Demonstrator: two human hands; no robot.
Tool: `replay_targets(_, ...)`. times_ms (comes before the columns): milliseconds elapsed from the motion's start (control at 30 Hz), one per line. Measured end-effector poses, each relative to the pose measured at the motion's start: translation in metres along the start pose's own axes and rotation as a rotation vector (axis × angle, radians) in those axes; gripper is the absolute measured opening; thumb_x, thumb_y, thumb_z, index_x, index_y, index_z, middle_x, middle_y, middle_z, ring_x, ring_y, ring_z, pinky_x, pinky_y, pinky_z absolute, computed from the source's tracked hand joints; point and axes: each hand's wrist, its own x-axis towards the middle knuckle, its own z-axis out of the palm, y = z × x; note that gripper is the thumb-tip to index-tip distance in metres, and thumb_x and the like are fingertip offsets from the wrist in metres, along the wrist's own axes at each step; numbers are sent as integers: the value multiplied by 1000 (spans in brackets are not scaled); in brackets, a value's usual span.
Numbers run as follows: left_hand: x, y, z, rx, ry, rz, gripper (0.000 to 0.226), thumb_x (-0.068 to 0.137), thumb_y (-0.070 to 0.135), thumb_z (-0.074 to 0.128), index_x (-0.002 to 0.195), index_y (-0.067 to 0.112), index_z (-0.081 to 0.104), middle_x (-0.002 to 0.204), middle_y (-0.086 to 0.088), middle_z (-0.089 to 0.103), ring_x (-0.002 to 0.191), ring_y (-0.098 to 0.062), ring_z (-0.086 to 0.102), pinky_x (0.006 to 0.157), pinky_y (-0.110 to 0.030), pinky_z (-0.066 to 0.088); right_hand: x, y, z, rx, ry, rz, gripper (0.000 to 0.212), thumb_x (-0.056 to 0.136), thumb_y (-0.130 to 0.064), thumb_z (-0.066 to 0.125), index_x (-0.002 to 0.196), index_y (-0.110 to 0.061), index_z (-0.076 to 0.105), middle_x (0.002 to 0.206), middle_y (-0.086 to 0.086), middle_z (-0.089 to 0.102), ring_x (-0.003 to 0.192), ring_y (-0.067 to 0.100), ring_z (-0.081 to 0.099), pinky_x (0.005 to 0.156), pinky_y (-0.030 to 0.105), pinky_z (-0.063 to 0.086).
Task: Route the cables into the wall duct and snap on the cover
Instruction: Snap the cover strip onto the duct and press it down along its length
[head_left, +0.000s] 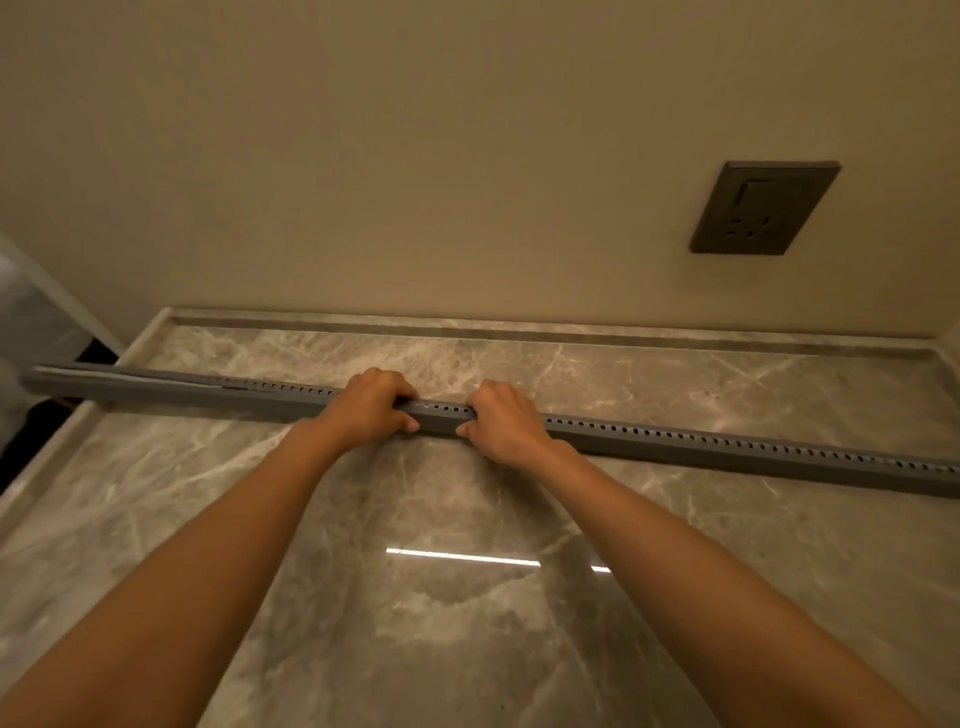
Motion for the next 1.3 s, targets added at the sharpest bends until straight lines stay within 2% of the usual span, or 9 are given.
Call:
replay_targets(233,1,10,2,45,26,13,32,83,26,68,111,12,67,108,-11,66,102,-28,58,86,-38,45,1,10,-9,-28,-15,3,28,87,-22,61,106,-2,67,109,16,65,100,33,60,81,36,48)
replay_targets(367,-1,9,2,-27,11,27,36,82,24,70,115,11,65,109,-11,66,103,-27,57,85,-35,43,1,6,-10,-36,-29,26,24,84,-20,61,99,-2,67,103,18,67,95,34,62,68,31,39)
replay_targets(567,-4,-17,-12,-108,-46,27,36,83,16,69,118,8,63,115,-12,65,106,-25,57,90,-35,44,10,-18,0,46,-75,22,28,86,-22,61,103,-1,67,104,17,67,94,32,62,70,33,42)
replay_targets(767,-10,-78,-27,-47,-35,-62,36,78,28,74,108,11,67,106,-10,68,89,-22,58,74,-32,43,33,-56,17,92,-107,12,28,87,-24,63,103,-1,65,106,18,65,96,33,61,69,30,37)
replay_targets(967,-5,-92,-25,-10,11,55,31,80,31,69,102,9,70,99,-13,68,90,-28,60,69,-34,41,48,-89,34,80,-64,36,27,87,-25,64,105,-5,65,106,15,64,97,31,60,72,32,39)
replay_targets(1133,1,-92,-19,91,82,142,30,82,35,64,88,5,69,95,-15,68,86,-29,59,63,-30,31,50,-90,35,-6,-17,67,27,86,-28,64,102,-7,66,105,13,64,96,29,57,71,30,35)
replay_targets(1300,4,-98,-18,42,98,193,32,82,36,64,95,8,70,95,-12,68,88,-27,60,63,-30,32,54,-93,32,-21,-28,121,23,84,-28,66,94,-7,68,96,14,66,78,21,47,67,30,33)
